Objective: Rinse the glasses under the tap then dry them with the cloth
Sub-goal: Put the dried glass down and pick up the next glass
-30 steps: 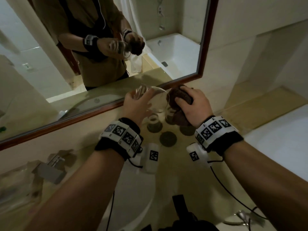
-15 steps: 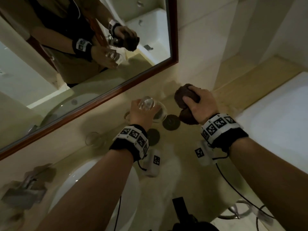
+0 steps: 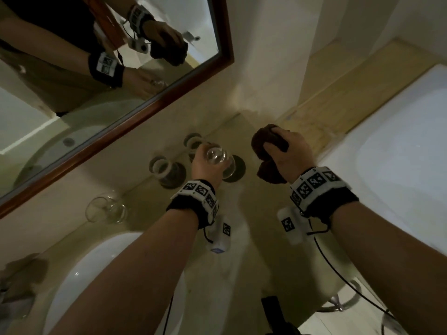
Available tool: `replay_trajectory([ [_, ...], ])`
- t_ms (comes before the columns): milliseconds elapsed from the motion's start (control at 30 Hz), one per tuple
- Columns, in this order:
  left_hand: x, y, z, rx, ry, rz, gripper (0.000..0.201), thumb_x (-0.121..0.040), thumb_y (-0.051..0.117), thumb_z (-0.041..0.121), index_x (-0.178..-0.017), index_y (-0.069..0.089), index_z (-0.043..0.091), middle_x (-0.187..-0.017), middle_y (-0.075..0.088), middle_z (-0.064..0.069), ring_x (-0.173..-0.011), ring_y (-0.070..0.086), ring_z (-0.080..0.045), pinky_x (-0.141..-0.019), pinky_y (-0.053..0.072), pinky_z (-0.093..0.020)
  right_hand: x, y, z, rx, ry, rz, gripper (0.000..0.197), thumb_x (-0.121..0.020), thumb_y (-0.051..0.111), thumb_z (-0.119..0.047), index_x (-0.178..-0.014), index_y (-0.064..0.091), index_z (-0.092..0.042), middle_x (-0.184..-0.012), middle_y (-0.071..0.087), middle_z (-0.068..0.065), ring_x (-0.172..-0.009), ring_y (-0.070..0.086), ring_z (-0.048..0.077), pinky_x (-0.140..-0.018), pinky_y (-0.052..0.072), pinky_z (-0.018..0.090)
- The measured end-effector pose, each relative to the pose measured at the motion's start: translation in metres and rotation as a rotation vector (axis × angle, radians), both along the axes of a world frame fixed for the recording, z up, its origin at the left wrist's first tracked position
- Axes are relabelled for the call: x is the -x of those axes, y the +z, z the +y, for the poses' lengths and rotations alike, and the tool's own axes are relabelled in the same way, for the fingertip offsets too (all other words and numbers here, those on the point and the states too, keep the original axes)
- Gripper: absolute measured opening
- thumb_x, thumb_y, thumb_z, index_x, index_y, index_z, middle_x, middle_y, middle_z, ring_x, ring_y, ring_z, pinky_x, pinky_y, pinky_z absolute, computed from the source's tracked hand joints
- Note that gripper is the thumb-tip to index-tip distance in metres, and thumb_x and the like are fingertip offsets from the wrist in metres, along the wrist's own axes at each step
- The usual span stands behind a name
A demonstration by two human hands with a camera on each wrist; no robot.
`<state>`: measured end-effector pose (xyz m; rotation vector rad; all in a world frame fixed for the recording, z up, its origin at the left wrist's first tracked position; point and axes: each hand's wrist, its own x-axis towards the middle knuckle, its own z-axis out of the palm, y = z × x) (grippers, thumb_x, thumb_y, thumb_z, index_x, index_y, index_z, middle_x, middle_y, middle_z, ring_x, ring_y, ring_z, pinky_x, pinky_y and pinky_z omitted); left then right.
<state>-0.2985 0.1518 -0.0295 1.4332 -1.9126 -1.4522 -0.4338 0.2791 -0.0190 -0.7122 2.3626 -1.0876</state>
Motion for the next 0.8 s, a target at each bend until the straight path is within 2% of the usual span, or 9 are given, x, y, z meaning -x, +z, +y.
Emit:
replay_trajectory([
  [100,0.008,-0.015,-0.001,0.010,-0.040,-0.039,0.040,-0.082,0.077,0.017,-0.108,0.048,0.025,-0.107,0.057,0.008,-0.100,0.059,-0.013,-0.081,0.047,-0.024,-0.001,-0.006,0.004,-0.023,-0.007,-0.020,0.047,-0.093,0.055,-0.035,-0.137,0.047,-0.024,-0.129,0.046,0.007,-0.116,0.046,0.024,-0.089,0.030,0.025],
  [133,0.010,-0.017,-0.002,-0.005,-0.043,-0.051,0.044,-0.082,0.077,0.019,-0.115,0.049,0.021,-0.112,0.058,0.006,-0.105,0.059,-0.014,-0.085,0.049,-0.026,-0.001,-0.008,0.005,-0.030,-0.009,-0.030,0.047,-0.093,0.055,-0.035,-0.138,0.046,-0.025,-0.130,0.045,0.007,-0.117,0.045,0.024,-0.089,0.029,0.025],
  [200,0.014,-0.022,-0.002,-0.032,-0.036,-0.075,0.062,-0.081,0.078,0.022,-0.135,0.046,0.016,-0.124,0.056,0.003,-0.112,0.056,-0.015,-0.094,0.049,-0.030,-0.001,-0.010,0.006,-0.044,-0.010,-0.041,0.047,-0.093,0.054,-0.036,-0.138,0.045,-0.025,-0.131,0.045,0.006,-0.116,0.045,0.025,-0.088,0.030,0.025],
  [233,0.017,-0.024,-0.003,-0.028,-0.037,-0.089,0.066,-0.081,0.078,0.022,-0.137,0.044,0.015,-0.127,0.056,0.001,-0.114,0.056,-0.017,-0.097,0.048,-0.033,-0.001,-0.010,0.006,-0.053,-0.005,-0.042,0.048,-0.093,0.054,-0.037,-0.139,0.045,-0.025,-0.130,0.045,0.007,-0.116,0.046,0.025,-0.088,0.031,0.026],
  [367,0.025,-0.030,-0.006,-0.010,-0.045,-0.149,0.072,-0.078,0.080,0.023,-0.139,0.044,0.014,-0.133,0.056,-0.006,-0.121,0.055,-0.024,-0.103,0.047,-0.042,0.002,-0.012,0.008,-0.051,-0.003,-0.036,0.048,-0.092,0.055,-0.037,-0.138,0.046,-0.024,-0.128,0.046,0.008,-0.115,0.047,0.027,-0.092,0.035,0.030],
  [533,0.028,-0.036,-0.006,0.006,-0.048,-0.195,0.063,-0.079,0.078,0.018,-0.133,0.046,0.014,-0.131,0.057,-0.008,-0.121,0.054,-0.027,-0.103,0.046,-0.041,0.003,-0.010,0.012,-0.049,-0.005,-0.049,0.049,-0.092,0.055,-0.036,-0.138,0.045,-0.024,-0.131,0.045,0.007,-0.118,0.046,0.026,-0.095,0.033,0.029],
  [700,0.030,-0.038,-0.006,-0.011,-0.037,-0.212,0.069,-0.079,0.079,0.020,-0.137,0.042,0.015,-0.135,0.053,-0.009,-0.124,0.052,-0.027,-0.103,0.045,-0.039,0.002,-0.005,0.011,-0.052,0.003,-0.036,0.049,-0.092,0.055,-0.037,-0.138,0.045,-0.024,-0.131,0.045,0.007,-0.117,0.046,0.025,-0.092,0.033,0.027],
  [800,0.030,-0.041,-0.006,-0.004,-0.048,-0.244,0.075,-0.076,0.082,0.026,-0.137,0.039,0.017,-0.137,0.050,-0.010,-0.123,0.052,-0.029,-0.103,0.046,-0.042,0.000,-0.002,0.010,-0.054,0.009,-0.033,0.049,-0.092,0.055,-0.037,-0.138,0.045,-0.025,-0.130,0.045,0.006,-0.116,0.046,0.025,-0.090,0.032,0.026],
])
